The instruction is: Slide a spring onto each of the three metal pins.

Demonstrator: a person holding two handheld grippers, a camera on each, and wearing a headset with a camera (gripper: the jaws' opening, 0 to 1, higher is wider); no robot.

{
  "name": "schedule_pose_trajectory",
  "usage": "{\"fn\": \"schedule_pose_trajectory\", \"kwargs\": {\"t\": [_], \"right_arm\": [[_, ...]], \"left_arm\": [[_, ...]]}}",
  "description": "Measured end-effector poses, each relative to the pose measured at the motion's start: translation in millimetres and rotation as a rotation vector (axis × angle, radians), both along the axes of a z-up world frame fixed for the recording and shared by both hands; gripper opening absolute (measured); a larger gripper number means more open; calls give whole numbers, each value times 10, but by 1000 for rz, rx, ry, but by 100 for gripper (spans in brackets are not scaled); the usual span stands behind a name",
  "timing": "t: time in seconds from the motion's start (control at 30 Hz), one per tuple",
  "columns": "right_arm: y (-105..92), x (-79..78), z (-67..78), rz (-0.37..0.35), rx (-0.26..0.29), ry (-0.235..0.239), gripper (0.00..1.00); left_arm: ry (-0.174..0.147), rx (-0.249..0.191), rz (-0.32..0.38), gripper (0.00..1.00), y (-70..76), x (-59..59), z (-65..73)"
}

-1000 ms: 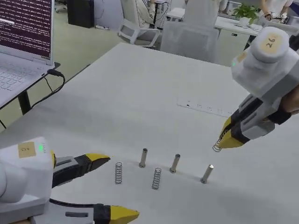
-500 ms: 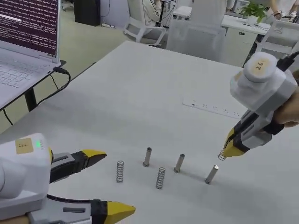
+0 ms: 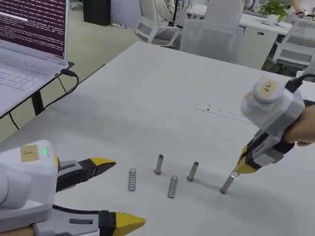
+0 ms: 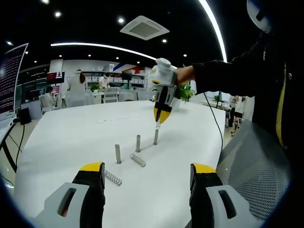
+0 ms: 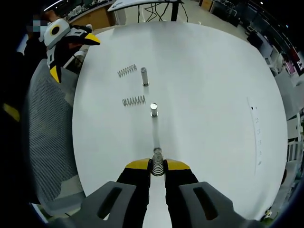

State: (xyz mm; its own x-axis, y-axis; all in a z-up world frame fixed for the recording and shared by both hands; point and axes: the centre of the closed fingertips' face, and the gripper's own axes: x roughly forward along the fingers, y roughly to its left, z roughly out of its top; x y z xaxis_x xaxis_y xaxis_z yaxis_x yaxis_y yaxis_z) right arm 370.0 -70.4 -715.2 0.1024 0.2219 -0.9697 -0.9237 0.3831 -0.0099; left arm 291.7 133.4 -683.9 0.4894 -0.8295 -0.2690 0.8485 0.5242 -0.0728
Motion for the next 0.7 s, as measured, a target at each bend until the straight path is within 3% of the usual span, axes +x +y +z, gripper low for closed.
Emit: {"fn": "schedule_pose_trajectory", "kwargs": {"t": [0.7], "right_arm": [[24, 7, -209, 11, -19, 17, 8]], "left_arm": [[0, 7, -6, 67, -6, -5, -10]]}}
